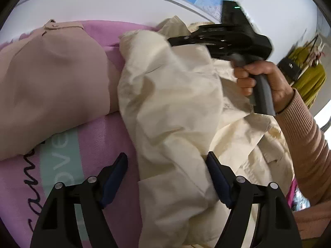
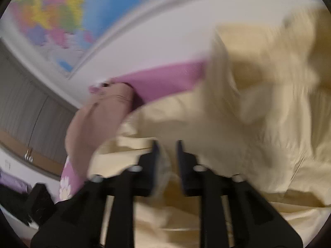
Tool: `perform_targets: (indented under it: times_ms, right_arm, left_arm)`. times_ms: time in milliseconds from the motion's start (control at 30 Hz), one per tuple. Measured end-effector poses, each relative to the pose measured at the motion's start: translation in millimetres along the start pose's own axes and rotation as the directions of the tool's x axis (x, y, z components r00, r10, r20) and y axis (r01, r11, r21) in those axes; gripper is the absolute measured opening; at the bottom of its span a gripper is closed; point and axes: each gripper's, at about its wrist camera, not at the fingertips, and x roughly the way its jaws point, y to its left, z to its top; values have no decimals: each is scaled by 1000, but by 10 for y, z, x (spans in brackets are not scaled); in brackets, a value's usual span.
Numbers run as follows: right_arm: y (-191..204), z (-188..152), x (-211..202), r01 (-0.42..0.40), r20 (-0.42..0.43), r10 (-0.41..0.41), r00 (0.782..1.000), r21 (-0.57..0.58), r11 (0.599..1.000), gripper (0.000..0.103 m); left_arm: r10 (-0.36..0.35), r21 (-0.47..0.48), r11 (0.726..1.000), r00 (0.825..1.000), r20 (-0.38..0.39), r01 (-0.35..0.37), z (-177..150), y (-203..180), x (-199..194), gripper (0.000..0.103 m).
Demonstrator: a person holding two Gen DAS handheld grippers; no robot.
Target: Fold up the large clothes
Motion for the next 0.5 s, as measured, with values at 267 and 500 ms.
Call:
perform_targets:
  times_ms: [267,500]
  right_arm:
    - [-9,-319,-1210,59,234,-39,971,-80,995,69]
    - [-563,-1242,-2051,306,210,-307,928,38,951,79]
  left_arm:
    - [0,76,997,994,109,-8,159,-172,-461,74]
    - [-3,177,984,999,48,-6,478,-488,-126,74]
